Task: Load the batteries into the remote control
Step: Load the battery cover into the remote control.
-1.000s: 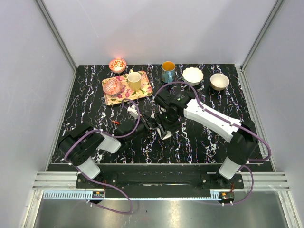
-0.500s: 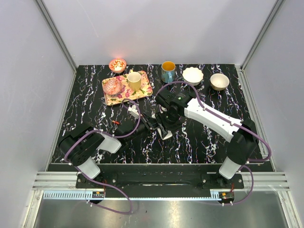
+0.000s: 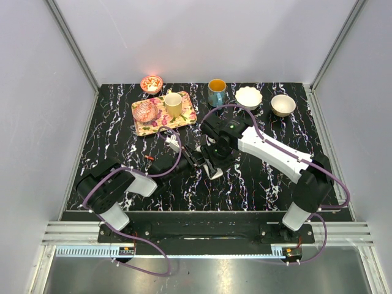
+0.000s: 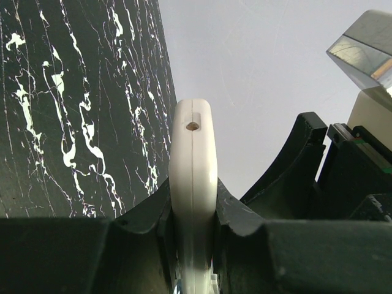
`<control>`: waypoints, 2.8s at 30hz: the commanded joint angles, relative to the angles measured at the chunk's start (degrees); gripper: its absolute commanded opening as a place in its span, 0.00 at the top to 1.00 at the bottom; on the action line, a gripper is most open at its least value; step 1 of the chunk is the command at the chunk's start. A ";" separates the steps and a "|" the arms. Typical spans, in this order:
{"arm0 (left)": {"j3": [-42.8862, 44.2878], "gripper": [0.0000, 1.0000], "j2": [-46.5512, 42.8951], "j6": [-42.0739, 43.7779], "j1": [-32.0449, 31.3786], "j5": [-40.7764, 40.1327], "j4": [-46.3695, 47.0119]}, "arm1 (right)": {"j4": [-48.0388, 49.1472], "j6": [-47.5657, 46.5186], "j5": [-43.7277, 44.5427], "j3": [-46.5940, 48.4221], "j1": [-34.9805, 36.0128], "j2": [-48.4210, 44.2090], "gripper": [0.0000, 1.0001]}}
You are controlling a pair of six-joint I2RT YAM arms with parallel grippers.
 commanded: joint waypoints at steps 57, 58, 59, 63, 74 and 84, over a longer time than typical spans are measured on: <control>4.04 1.00 1.85 -6.41 2.10 6.46 26.50 | 36.23 13.36 -15.34 -28.51 -12.48 -32.84 0.08; 4.22 1.00 1.76 -7.02 2.37 8.29 26.50 | 39.12 14.23 -16.31 -31.49 -12.83 -33.55 0.08; 4.48 1.00 1.76 -7.29 2.72 9.18 26.50 | 40.54 14.76 -17.11 -32.73 -13.01 -34.25 0.08; 5.10 1.00 1.76 -8.35 4.22 12.44 26.50 | 48.18 18.10 -21.41 -38.27 -14.68 -37.77 0.06; 6.15 1.00 -0.09 -8.53 4.31 14.46 25.45 | 68.93 27.42 -31.53 -47.95 -16.17 -36.29 0.18; 7.03 1.00 -1.23 -8.52 4.40 14.11 25.45 | 70.52 27.95 -33.99 -49.80 -16.17 -34.70 0.27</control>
